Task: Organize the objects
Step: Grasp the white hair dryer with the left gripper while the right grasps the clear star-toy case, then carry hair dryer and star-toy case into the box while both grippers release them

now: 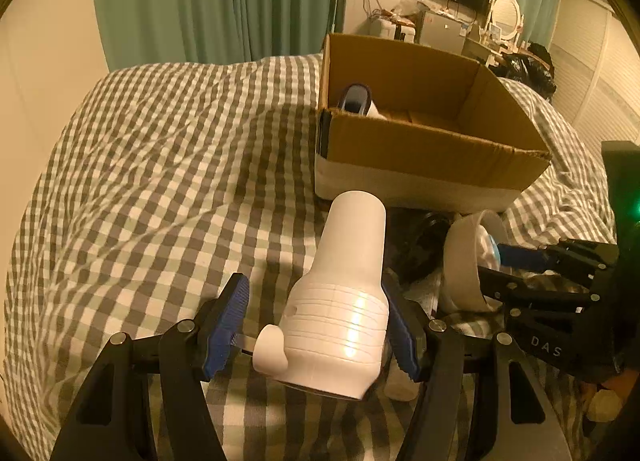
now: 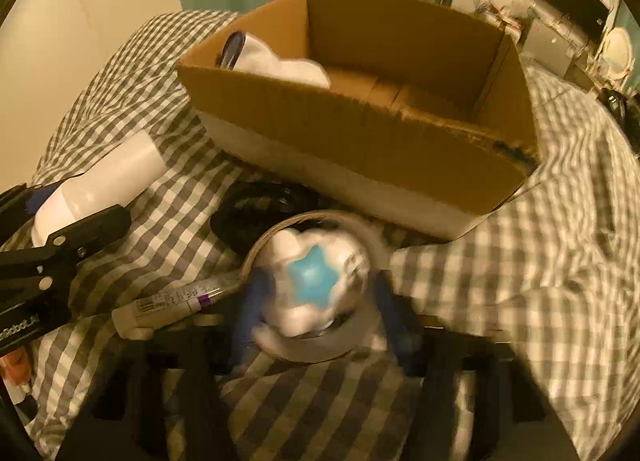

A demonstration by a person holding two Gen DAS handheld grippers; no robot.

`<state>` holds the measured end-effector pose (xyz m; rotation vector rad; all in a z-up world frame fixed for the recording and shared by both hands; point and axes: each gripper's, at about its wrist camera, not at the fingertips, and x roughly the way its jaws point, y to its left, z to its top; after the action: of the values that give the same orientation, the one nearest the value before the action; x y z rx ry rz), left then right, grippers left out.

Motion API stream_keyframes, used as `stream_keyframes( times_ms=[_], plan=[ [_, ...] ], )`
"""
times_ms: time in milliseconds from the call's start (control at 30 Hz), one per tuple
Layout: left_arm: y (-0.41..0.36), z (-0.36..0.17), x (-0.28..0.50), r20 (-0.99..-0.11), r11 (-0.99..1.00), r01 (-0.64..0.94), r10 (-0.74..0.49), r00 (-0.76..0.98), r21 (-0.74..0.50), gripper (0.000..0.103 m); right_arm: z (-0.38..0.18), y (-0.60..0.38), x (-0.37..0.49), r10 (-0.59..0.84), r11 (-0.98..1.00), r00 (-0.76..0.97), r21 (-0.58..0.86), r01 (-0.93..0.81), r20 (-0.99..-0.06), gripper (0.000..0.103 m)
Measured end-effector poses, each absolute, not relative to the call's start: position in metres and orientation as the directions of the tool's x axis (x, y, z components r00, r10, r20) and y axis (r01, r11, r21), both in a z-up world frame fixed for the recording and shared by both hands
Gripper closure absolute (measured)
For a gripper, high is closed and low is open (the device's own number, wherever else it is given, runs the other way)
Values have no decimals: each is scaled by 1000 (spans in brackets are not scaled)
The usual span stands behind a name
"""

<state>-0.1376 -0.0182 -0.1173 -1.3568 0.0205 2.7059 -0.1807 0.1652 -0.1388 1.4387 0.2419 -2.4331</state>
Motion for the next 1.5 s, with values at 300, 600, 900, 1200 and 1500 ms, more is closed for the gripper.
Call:
stream_keyframes(
  times_ms=[300,600,900,1200,1500],
  plan=[
    [-22,-121,-130,-799,-994,-103,99,-593,-47,36,-131,164,-166,-169,-937,-483,-11,348,-859,71],
    [-23,-111,-114,-789,-995,-86,95,-607,-54,36,-113,168,-142,-169,-943,-534,-21,331,-829,73],
    [-23,-93,-106,-766,-995,-83,99,-635,-60,36,-86,172,-117,-165,-938,-584,-56,342,-795,75],
    [-22,-84,-110,-762,-994,-79,111,-638,-79,36,-65,175,-116,-171,-934,-613,-71,350,-771,86],
    [-18,-88,-117,-767,-993,-83,122,-630,-89,36,-44,164,-123,-191,-908,-633,-110,404,-750,88]
  ],
)
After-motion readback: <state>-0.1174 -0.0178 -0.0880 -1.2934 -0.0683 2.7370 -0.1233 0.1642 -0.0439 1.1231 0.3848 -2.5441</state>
